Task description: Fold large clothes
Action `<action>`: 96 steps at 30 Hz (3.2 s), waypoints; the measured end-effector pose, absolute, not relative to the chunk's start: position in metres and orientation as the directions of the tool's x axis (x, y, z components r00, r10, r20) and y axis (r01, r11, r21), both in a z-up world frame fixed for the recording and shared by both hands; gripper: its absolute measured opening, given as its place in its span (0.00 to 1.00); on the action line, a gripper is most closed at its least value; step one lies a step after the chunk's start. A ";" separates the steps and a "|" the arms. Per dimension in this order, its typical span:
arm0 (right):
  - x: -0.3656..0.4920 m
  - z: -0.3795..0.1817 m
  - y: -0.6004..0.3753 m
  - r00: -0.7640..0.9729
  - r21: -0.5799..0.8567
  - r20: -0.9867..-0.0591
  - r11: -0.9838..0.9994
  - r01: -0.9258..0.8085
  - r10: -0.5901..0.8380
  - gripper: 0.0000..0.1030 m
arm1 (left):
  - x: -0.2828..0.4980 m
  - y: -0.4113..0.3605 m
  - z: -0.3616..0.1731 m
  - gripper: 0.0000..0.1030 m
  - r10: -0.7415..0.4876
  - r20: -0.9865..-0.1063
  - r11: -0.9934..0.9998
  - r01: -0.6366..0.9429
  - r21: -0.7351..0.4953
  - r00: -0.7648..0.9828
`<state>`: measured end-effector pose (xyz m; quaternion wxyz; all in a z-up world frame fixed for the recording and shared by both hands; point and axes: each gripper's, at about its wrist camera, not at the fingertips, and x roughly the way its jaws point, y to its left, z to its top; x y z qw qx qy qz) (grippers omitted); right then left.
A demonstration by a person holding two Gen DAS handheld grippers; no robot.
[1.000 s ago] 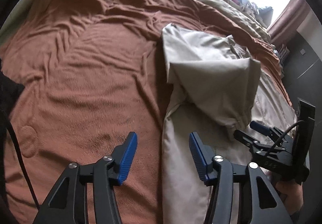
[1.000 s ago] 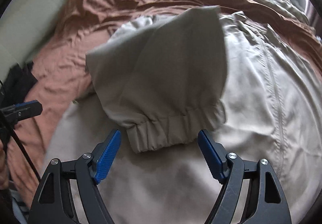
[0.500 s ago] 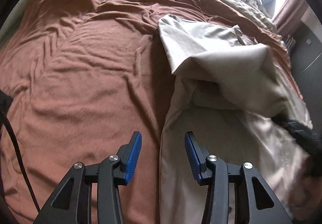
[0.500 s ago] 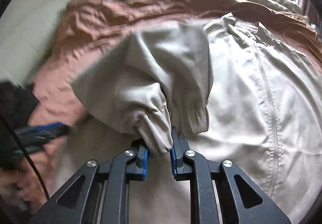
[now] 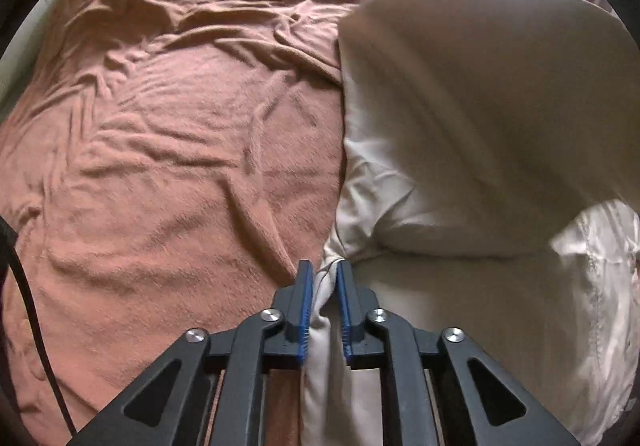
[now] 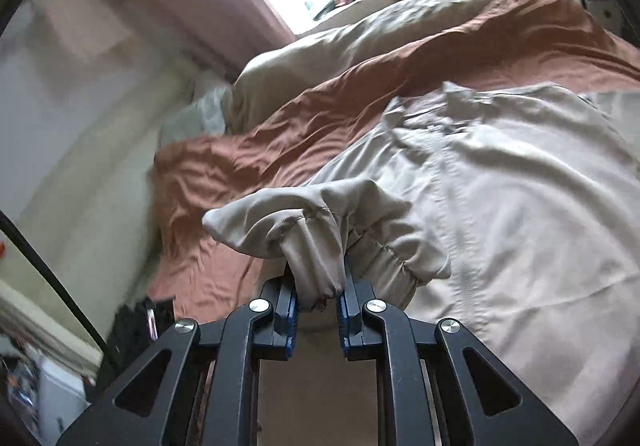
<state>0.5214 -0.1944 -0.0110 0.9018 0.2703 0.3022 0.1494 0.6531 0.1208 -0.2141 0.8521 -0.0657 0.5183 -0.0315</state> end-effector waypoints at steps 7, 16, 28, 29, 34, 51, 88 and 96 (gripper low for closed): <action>0.525 -0.034 -0.249 0.787 0.593 -0.518 0.804 0.050 0.334 0.12 | 0.655 0.124 -0.217 0.09 -0.124 -0.883 0.987 -0.039 -0.159 0.454; 0.541 -0.090 -0.297 0.714 0.682 -0.614 0.682 0.264 0.338 0.79 | 0.657 0.123 -0.212 0.09 -0.133 -0.883 0.984 -0.043 -0.171 0.451; 0.567 -0.123 -0.304 0.700 0.771 -0.565 0.581 0.260 0.437 0.40 | 0.655 0.122 -0.211 0.09 -0.124 -0.887 0.986 -0.042 -0.159 0.446; 0.574 -0.126 -0.304 0.694 0.764 -0.574 0.589 0.263 0.434 0.32 | 0.656 0.121 -0.212 0.09 -0.120 -0.888 0.987 -0.042 -0.154 0.443; 0.580 -0.128 -0.324 0.752 0.783 -0.532 0.564 0.262 0.389 0.05 | 0.659 0.119 -0.217 0.09 -0.112 -0.893 0.989 -0.042 -0.145 0.436; 0.571 -0.102 -0.372 0.783 0.743 -0.558 0.587 0.323 0.275 0.63 | 0.638 0.097 -0.183 0.45 -0.064 -0.890 0.995 -0.043 -0.094 0.452; 0.525 -0.175 -0.545 0.843 0.763 -0.535 0.399 0.508 -0.050 0.34 | 0.655 -0.048 -0.177 0.49 -0.191 -0.886 0.979 0.146 -0.141 0.423; 0.516 -0.162 -0.541 0.864 0.762 -0.498 0.441 0.475 -0.071 0.02 | 0.657 -0.048 -0.182 0.49 -0.202 -0.883 0.977 0.153 -0.150 0.424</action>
